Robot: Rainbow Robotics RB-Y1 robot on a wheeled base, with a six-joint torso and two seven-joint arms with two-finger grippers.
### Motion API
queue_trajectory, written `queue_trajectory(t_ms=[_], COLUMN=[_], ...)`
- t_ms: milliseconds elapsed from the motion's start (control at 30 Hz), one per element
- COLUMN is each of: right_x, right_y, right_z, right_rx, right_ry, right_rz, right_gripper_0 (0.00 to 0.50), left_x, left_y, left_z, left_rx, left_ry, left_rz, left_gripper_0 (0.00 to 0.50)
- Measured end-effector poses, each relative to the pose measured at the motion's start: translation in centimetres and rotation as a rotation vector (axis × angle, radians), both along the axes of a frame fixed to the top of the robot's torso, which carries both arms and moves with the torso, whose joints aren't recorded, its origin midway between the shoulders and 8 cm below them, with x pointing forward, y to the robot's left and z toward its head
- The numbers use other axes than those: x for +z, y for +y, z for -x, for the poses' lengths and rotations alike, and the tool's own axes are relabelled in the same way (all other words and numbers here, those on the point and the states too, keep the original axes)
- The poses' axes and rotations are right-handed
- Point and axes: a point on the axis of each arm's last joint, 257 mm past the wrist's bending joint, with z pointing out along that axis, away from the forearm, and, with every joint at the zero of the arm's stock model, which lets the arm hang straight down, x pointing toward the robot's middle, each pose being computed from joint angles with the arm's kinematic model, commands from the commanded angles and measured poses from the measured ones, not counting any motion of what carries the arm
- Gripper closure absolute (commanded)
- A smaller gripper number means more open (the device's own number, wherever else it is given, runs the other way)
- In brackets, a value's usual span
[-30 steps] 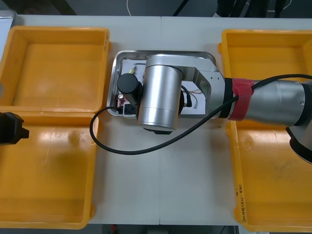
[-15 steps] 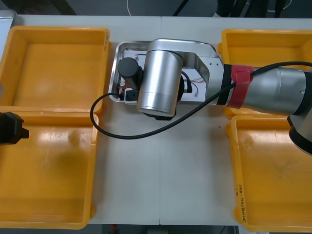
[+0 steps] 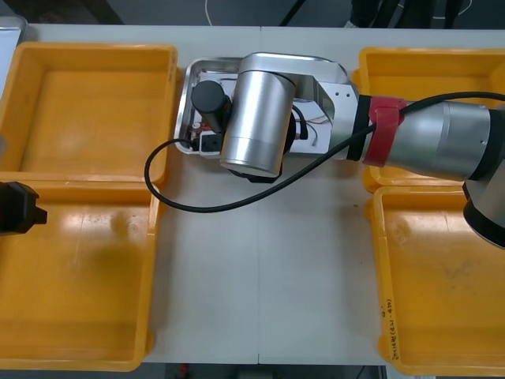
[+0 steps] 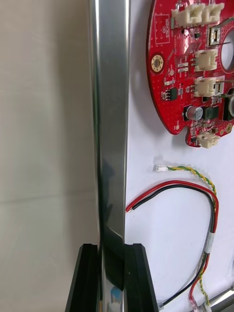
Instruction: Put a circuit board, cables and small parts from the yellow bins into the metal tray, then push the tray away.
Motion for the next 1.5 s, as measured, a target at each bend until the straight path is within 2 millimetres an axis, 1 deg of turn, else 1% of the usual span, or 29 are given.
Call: queue_trajectory(t_ms=[167, 400, 600, 867, 1167, 1500], right_x=[0.3, 0.7, 0.8, 1.2, 1.4, 1.4], right_y=[0.3, 0.7, 0.0, -0.2, -0.9, -1.5], right_z=[-1.1, -2.5, -3.4, -4.4, -5.7, -6.5], right_rx=[0.038, 0.042, 0.060, 0.054, 0.049, 0.045], right_ry=[-0.020, -0.042, -0.049, -0.069, -0.090, -0.096], right_rz=[0.018, -0.017, 0.019, 0.005, 0.008, 0.010], right_gripper_0=[0.500, 0.500, 0.500, 0.500, 0.500, 0.500], left_x=[0.0, 0.0, 0.0, 0.0, 0.0, 0.0], left_y=[0.0, 0.0, 0.0, 0.0, 0.0, 0.0], left_z=[0.0, 0.0, 0.0, 0.0, 0.0, 0.0], left_rx=[0.000, 0.000, 0.000, 0.000, 0.000, 0.000], left_ry=[0.000, 0.000, 0.000, 0.000, 0.000, 0.000], left_rz=[0.000, 0.000, 0.000, 0.000, 0.000, 0.000], left_gripper_0=[0.000, 0.000, 0.000, 0.000, 0.000, 0.000])
